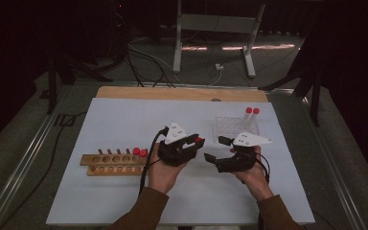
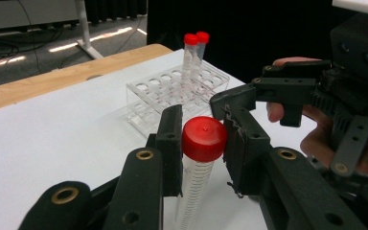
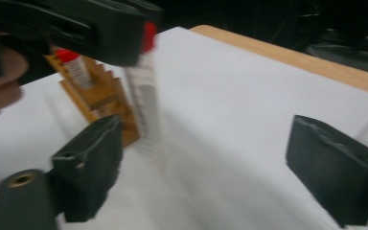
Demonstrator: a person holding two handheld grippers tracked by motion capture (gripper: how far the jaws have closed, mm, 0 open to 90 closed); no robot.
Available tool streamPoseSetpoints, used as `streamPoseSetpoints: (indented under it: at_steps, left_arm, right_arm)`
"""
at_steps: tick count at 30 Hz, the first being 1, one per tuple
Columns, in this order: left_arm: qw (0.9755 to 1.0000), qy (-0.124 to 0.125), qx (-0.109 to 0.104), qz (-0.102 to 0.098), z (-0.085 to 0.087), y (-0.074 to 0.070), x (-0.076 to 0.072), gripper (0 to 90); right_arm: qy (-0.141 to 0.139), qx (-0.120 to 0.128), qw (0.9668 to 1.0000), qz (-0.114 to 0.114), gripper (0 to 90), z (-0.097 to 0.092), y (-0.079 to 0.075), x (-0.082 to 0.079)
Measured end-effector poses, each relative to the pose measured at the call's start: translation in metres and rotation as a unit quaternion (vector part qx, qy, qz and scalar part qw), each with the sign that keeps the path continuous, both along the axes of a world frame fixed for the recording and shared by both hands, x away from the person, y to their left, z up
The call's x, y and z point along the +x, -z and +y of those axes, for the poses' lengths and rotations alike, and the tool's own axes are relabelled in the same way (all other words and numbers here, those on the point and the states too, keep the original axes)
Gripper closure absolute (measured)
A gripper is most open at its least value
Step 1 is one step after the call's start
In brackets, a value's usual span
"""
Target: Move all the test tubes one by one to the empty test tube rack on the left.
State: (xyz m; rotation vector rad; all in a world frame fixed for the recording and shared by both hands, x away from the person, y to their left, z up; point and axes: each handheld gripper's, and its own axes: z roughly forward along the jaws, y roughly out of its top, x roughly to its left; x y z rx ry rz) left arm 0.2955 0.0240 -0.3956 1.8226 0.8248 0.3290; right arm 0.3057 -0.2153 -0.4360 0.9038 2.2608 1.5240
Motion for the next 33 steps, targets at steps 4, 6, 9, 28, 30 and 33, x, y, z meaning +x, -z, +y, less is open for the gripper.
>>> streamPoseSetpoints:
  at_steps: [4,6,9,28,30,33]
  left_arm:
    - [1.0,-0.007,-0.002,-0.002,0.006,-0.004,0.002,70.9]
    - [0.9999,-0.009,-0.004,-0.003,0.009,-0.006,0.002,70.9]
    - [0.9999,-0.013,-0.002,-0.006,0.015,-0.01,0.003,70.9]
    - [0.9975,-0.06,-0.025,-0.03,0.071,-0.03,0.005,70.8]
    - [0.997,-0.065,-0.025,-0.031,0.078,-0.031,0.004,70.8]
    - [0.9963,-0.075,-0.024,-0.035,0.089,-0.033,0.003,70.8]
  right_arm:
    - [0.018,0.006,0.9998,-0.002,2.7,-0.007,0.0,0.003]
    - [0.026,0.006,0.9996,-0.003,1.1,-0.01,0.0,0.004]
    - [0.035,0.009,0.9994,-0.004,0.0,-0.013,-0.001,0.005]
    - [0.051,0.016,0.9985,-0.017,0.0,-0.03,-0.008,0.0]
    - [0.052,0.017,0.9983,-0.019,0.0,-0.032,-0.009,-0.001]
    - [0.055,0.016,0.9981,-0.021,0.0,-0.035,-0.01,-0.003]
